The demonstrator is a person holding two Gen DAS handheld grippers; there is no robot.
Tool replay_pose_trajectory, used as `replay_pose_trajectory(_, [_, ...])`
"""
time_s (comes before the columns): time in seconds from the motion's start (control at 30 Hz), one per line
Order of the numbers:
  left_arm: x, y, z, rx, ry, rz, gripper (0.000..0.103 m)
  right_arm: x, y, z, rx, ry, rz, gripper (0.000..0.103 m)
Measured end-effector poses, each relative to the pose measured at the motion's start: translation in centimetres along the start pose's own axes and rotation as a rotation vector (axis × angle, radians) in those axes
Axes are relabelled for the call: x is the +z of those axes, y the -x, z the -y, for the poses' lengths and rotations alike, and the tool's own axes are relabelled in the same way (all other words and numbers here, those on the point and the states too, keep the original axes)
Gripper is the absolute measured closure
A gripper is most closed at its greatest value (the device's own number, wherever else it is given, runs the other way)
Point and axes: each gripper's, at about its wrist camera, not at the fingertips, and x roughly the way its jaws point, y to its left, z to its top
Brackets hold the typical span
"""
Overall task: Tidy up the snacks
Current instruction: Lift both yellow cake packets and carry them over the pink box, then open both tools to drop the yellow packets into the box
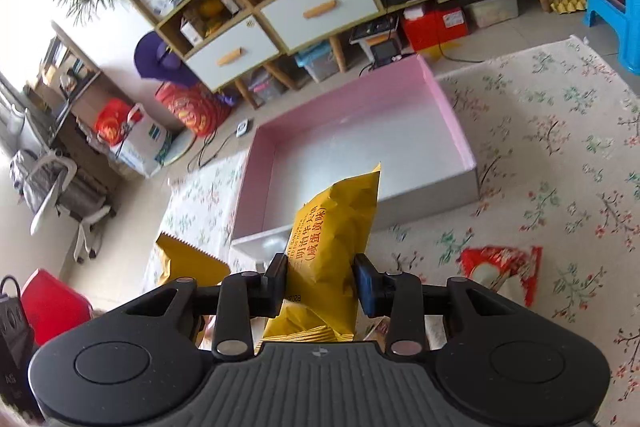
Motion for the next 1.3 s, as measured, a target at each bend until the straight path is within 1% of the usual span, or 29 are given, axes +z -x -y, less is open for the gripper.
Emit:
replay_pose_trajectory(0.17, [2.0, -0.8, 1.2, 0.021, -0.011, 0.020, 0.071, 1.4, -0.3, 0.7, -0.011, -0.051, 0.027, 0.079])
replay_pose_trajectory(0.27, [3.3, -1.7, 2.4, 0.032, -0.031, 0.040, 0.071, 2.3, -0.4, 1.4, -0.013, -0.069, 0.062, 0.079])
replay_pose_trajectory(0.4, [4.9, -3.6, 3.9, 0.053, -0.056, 0.069, 0.071, 3.3, -1.3, 2.1, -0.020, -0.097, 0.105, 0.079])
replay_pose_trajectory(0.5, [5.8, -5.2, 4.9, 0.081, -0.096, 0.082, 0.071, 4.0, -2.1, 2.7, -0.020, -0.113, 0.123, 0.079])
replay_pose_trajectory(0.67, [6.4, -8.0, 5.3, 0.135, -0.112, 0.059, 0.071, 4.9, -3.1, 3.1, -0.041, -0.079, 0.129, 0.079])
replay_pose_trajectory(0.8, [6.4, -9.2, 5.3, 0.163, -0.132, 0.063, 0.071, 5.1, -3.6, 3.6, -0.057, -0.071, 0.129, 0.078])
replay_pose_trajectory(0.97, [6.6, -10.4, 4.9, 0.187, -0.109, 0.061, 0.070, 5.2, -4.3, 3.7, -0.095, -0.051, 0.118, 0.076])
replay_pose_trajectory(1.07, [6.6, -10.8, 4.4, 0.201, -0.095, 0.061, 0.067, 5.4, -4.3, 3.8, -0.101, -0.042, 0.120, 0.071])
replay_pose_trajectory(1.1, [6.5, -10.9, 4.3, 0.206, -0.092, 0.061, 0.066, 5.4, -4.2, 3.7, -0.103, -0.042, 0.120, 0.063])
replay_pose_trajectory(1.13, [6.5, -11.0, 4.1, 0.209, -0.088, 0.057, 0.060, 5.5, -4.2, 3.7, -0.103, -0.044, 0.120, 0.060])
replay_pose_trajectory(1.17, [6.6, -11.0, 4.0, 0.207, -0.083, 0.056, 0.050, 5.5, -4.1, 3.8, -0.104, -0.045, 0.123, 0.053])
replay_pose_trajectory(1.2, [6.5, -10.9, 3.8, 0.203, -0.076, 0.059, 0.047, 5.4, -4.0, 3.7, -0.104, -0.043, 0.127, 0.047])
replay_pose_trajectory(1.23, [6.5, -10.8, 3.7, 0.198, -0.070, 0.062, 0.042, 5.4, -4.0, 3.7, -0.107, -0.042, 0.128, 0.045])
replay_pose_trajectory(1.3, [6.4, -10.5, 3.6, 0.184, -0.065, 0.064, 0.037, 5.5, -3.9, 3.6, -0.115, -0.039, 0.132, 0.037])
